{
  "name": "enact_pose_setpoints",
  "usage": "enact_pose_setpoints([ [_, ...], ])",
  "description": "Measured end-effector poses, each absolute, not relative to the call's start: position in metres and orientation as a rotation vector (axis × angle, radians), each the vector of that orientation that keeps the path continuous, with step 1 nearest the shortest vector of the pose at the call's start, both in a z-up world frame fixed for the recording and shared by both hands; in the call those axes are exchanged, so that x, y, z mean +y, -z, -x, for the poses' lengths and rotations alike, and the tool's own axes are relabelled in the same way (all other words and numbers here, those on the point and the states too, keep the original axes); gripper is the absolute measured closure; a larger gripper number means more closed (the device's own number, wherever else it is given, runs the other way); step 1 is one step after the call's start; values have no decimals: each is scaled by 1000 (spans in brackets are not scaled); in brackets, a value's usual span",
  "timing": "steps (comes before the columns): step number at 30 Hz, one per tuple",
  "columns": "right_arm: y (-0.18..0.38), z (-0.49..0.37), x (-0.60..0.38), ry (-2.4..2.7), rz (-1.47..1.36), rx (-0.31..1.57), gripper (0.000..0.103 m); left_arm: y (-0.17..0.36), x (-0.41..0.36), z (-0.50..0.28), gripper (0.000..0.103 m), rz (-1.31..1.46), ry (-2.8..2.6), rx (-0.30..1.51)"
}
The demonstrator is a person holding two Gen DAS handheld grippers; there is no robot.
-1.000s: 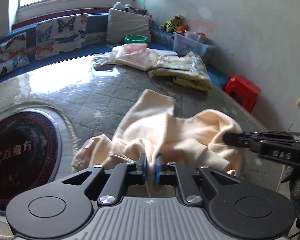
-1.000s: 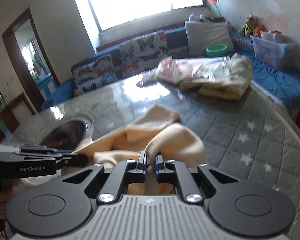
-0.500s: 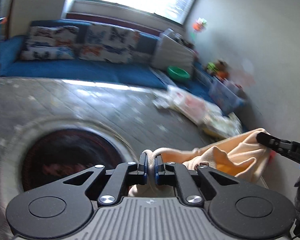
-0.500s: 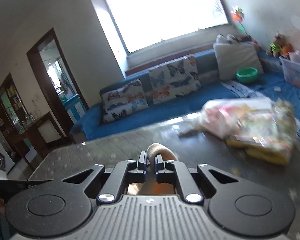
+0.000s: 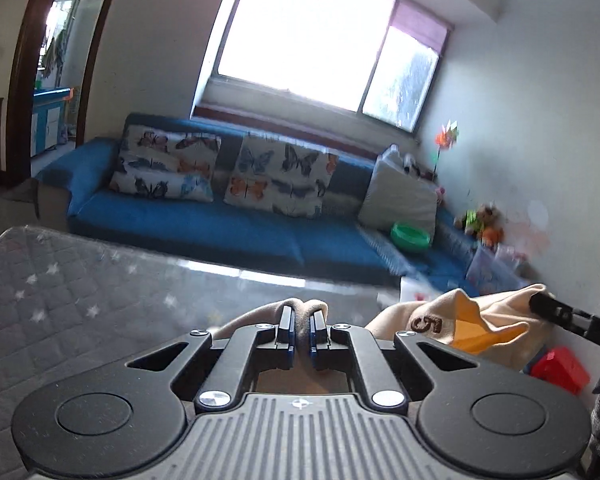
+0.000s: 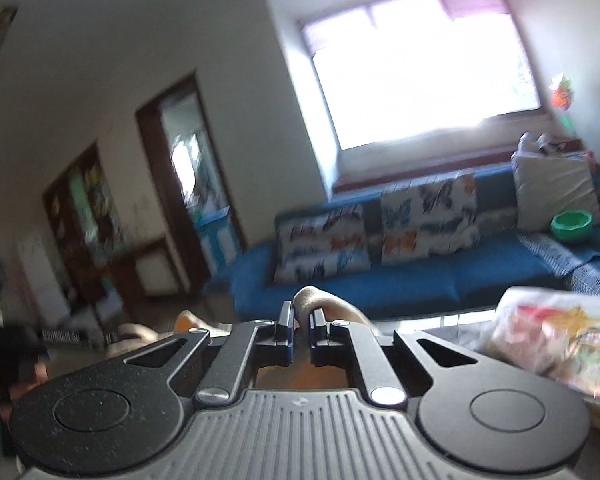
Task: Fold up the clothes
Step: 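Lift the sweatshirt with both grippers and shake it out in the air, then lay the sweatshirt flat on the table with both grippers, spreading it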
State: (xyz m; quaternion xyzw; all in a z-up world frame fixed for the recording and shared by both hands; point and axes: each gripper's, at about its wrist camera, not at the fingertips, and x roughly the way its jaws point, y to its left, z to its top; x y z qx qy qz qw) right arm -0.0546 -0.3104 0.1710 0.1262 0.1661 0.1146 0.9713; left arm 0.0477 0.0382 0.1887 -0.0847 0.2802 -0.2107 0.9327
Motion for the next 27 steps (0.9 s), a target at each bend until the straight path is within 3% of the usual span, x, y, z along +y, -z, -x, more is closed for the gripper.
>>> enact_pose_setpoints([
  [11, -66, 139, -270, -357, -165, 708, 97, -102, 35, 46, 95, 2, 453, 767],
  [20, -37, 170, -264, -383, -86, 866, 92, -53, 35, 83, 93, -44, 458, 916],
  [25, -56, 168, -271, -357, -47, 837, 81, -51, 37, 96, 82, -66, 465, 918],
  [27, -64, 154, -273, -338, -14, 810, 80, -57, 39, 98, 67, -62, 469, 900],
])
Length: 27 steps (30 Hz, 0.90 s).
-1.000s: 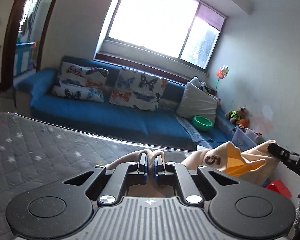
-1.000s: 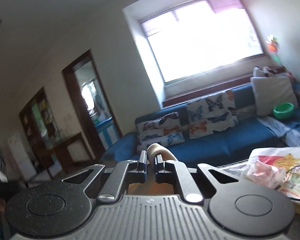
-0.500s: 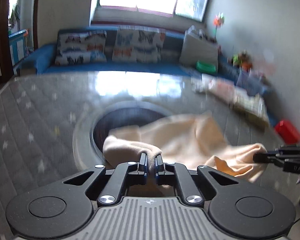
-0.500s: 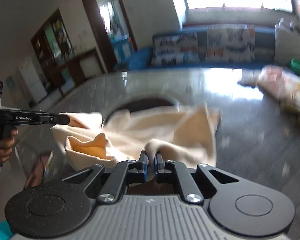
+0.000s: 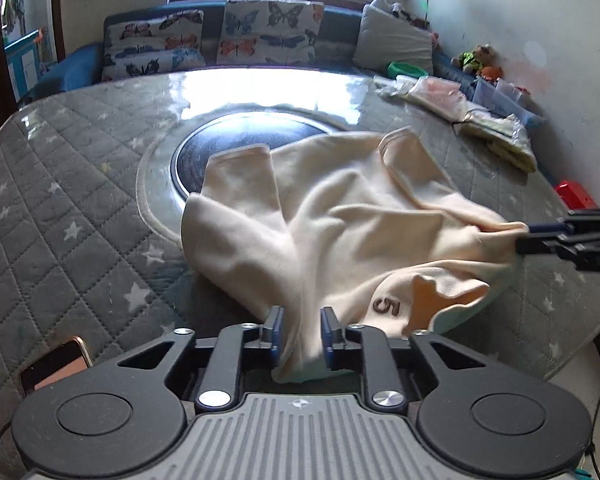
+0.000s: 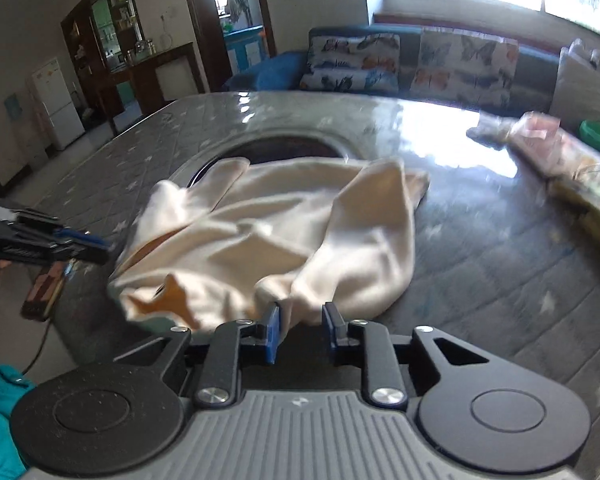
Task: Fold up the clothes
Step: 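Lay the sweatshirt flat on the table with both grippers, spreading it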
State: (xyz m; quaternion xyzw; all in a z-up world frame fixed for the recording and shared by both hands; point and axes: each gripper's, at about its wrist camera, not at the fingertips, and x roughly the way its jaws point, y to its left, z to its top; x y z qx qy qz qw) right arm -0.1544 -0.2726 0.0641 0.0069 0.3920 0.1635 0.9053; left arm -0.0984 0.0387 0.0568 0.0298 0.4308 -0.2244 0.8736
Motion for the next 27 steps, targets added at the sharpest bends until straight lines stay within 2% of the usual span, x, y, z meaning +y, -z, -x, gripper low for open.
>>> enact_pose_setpoints([
  [2, -67, 144, -273, -333, -21, 795, 77, -64, 40, 101, 64, -59, 470, 877],
  [9, -74, 105, -281, -306, -82, 754, 74, -75, 21, 104, 63, -75, 535, 824],
  [16, -61, 90, -279, -303, -113, 768, 73, -49, -38, 101, 63, -180, 662, 822],
  [22, -51, 112, -245, -401, 38, 750, 72, -31, -57, 102, 63, -236, 654, 821],
  [24, -47, 116, -233, -423, 93, 744, 72, -25, -60, 102, 67, -258, 643, 828],
  [25, -44, 117, -227, -423, 126, 749, 72, -22, -61, 101, 71, -259, 643, 837],
  [26, -39, 117, -225, -419, 132, 759, 72, -20, -60, 100, 83, -257, 645, 847],
  [27, -37, 117, -225, -419, 129, 768, 72, -18, -60, 100, 88, -255, 644, 855],
])
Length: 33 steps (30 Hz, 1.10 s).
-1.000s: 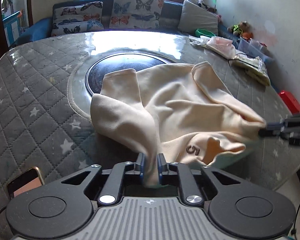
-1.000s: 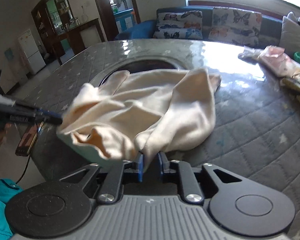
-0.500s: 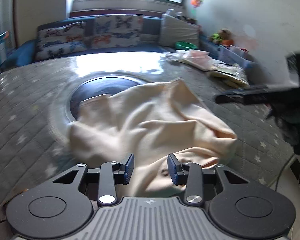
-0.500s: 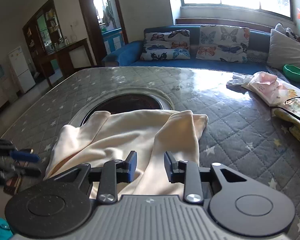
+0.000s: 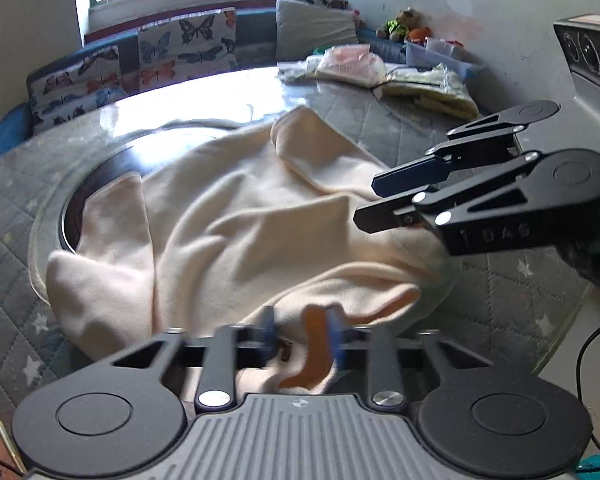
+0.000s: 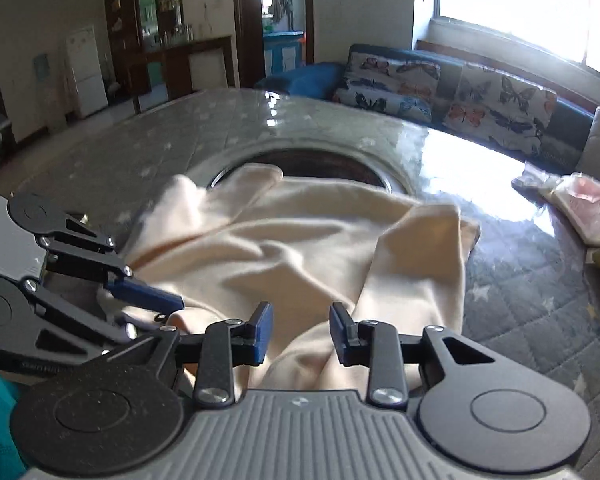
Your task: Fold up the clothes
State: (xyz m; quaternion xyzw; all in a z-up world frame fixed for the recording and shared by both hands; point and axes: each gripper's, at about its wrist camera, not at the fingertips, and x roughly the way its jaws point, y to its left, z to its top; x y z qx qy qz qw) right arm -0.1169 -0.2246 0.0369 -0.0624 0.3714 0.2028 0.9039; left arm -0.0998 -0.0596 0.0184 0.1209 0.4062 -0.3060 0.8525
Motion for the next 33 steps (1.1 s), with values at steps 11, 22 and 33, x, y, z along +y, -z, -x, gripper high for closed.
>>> enact_pose_setpoints([
  [11, -15, 155, -237, -363, 247, 909, 72, -15, -51, 122, 99, -274, 740, 873],
  [22, -36, 142, -215, -429, 209, 765, 72, -27, -47, 131, 98, -276, 792, 840],
  [33, -13, 155, -209, -496, 221, 859, 81, -16, -69, 114, 86, -312, 778, 782],
])
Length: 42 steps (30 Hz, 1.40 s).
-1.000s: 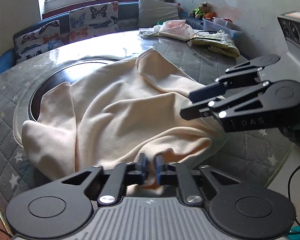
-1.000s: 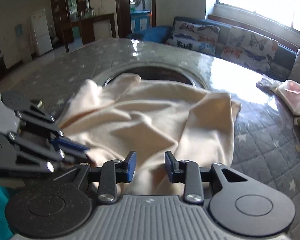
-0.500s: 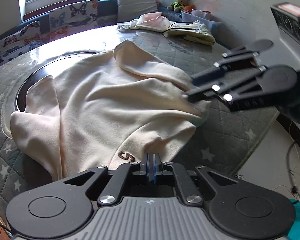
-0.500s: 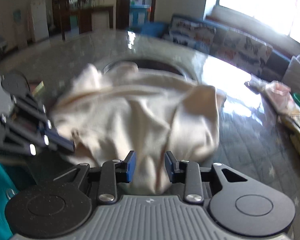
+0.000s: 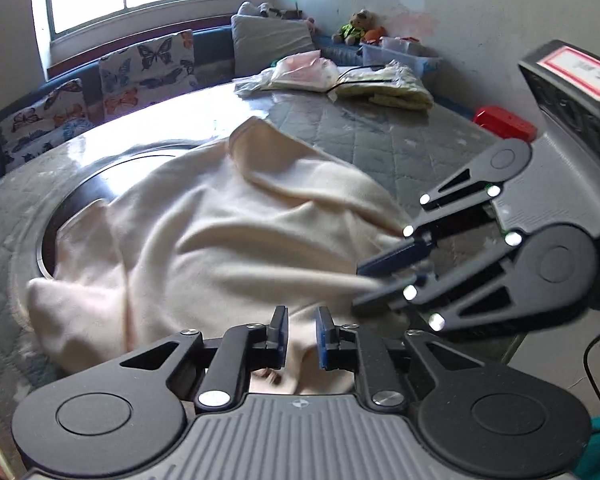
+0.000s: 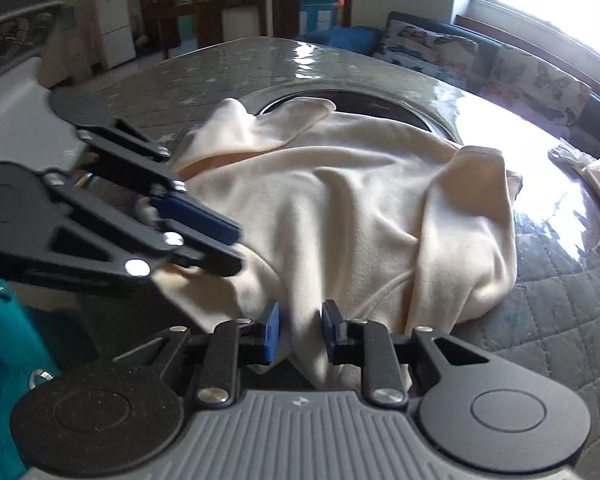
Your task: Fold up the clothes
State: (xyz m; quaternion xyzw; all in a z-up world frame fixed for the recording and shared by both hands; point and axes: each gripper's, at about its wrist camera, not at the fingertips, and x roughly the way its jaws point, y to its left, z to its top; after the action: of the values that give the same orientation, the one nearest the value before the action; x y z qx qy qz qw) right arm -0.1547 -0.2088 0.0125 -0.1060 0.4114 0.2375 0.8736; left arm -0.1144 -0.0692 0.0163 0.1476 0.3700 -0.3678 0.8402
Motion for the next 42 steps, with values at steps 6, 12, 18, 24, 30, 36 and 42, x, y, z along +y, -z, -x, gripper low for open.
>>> enact_pose_setpoints([
  [6, -47, 130, -233, -398, 201, 775, 77, -4, -75, 110, 85, -306, 790, 837],
  [12, -45, 65, -248, -264, 187, 733, 70, -3, -75, 112, 84, -299, 789, 846],
  [18, -23, -3, -272, -149, 115, 732, 59, -3, -75, 110, 84, -285, 784, 857],
  [24, 4, -28, -285, -141, 42, 779, 79, -3, -75, 111, 83, -282, 780, 857],
  [30, -11, -9, -291, -88, 53, 719, 98, -2, -77, 112, 82, -287, 782, 853],
  [36, -44, 27, -323, 36, 80, 625, 99, -3, -76, 112, 82, -289, 786, 849],
  [42, -56, 60, -362, 138, 77, 608, 99, -3, -76, 113, 82, -291, 789, 845],
])
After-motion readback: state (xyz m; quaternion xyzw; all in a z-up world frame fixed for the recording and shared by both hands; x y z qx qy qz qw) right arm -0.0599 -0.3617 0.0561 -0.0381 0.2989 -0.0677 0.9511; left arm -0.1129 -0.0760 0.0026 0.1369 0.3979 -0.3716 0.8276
